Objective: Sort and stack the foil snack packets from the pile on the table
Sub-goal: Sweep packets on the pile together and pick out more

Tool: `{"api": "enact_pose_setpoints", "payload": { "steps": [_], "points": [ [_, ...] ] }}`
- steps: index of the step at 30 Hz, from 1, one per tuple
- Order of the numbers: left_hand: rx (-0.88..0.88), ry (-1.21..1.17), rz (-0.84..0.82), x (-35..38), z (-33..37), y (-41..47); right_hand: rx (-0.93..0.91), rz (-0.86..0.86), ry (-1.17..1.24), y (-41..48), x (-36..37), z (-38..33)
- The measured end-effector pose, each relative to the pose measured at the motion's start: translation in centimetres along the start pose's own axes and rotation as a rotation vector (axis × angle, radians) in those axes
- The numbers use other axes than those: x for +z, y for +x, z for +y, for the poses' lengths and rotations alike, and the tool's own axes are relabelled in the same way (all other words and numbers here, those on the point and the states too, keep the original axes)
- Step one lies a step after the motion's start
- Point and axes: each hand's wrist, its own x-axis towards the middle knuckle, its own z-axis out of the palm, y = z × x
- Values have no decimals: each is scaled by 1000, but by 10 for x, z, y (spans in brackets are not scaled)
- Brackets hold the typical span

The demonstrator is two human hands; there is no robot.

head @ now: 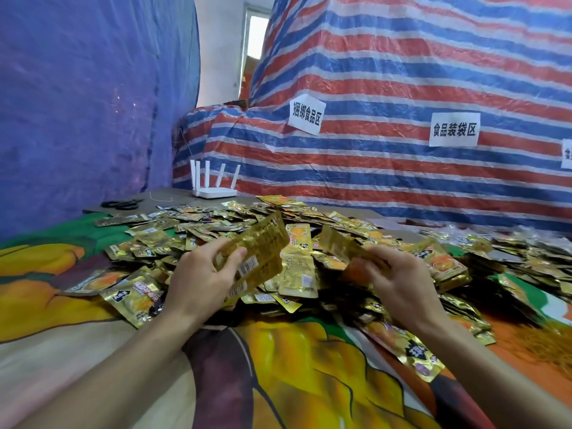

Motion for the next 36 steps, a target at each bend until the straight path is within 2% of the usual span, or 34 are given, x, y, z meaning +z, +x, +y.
{"api": "enact_pose_setpoints", "payload": {
  "steps": [3, 5, 9, 11, 13, 15, 18, 23, 25, 26, 28, 31, 33, 35, 36],
  "points": [
    [-111, -250, 88, -2, 3, 3, -14, 172, 189, 8, 0, -12],
    [-219, -354, 117, -2, 1, 7, 61, 234, 324, 14, 4, -20],
    [-524, -711, 74, -1, 2, 10, 261, 232, 559, 26, 22, -36],
    [-651, -875, 27, -1, 5, 9, 346, 216, 576, 29, 34, -42],
    [-732, -930, 15, -4, 3, 11, 437, 200, 576, 32, 46, -43],
    [-759, -905, 26, -5, 2, 13, 573, 204, 612, 31, 56, -43],
    [-700, -815, 27, 1, 4, 9, 754, 219, 744, 23, 67, -40],
    [-659, -370, 134, 8, -2, 6, 1069, 126, 961, 23, 70, -44],
    [-636, -282, 206, 7, -3, 5, 1133, 27, 1182, 23, 65, -45],
    [-639, -335, 207, 6, -2, 5, 1140, -41, 1314, 22, 61, -47],
    [-742, -653, 197, 6, -1, 8, 1120, -125, 1463, 20, 55, -49],
    [-883, -1059, 180, 2, 6, 14, 1057, -175, 1457, 17, 51, -52],
    [-885, -1257, 156, -3, 8, 17, 1034, -220, 1419, 15, 52, -56],
    [-853, -1341, 124, -5, 10, 17, 1008, -286, 1362, 12, 54, -59],
    [-829, -1301, 126, -5, 10, 16, 993, -313, 1343, 10, 56, -62]
  ]
}}
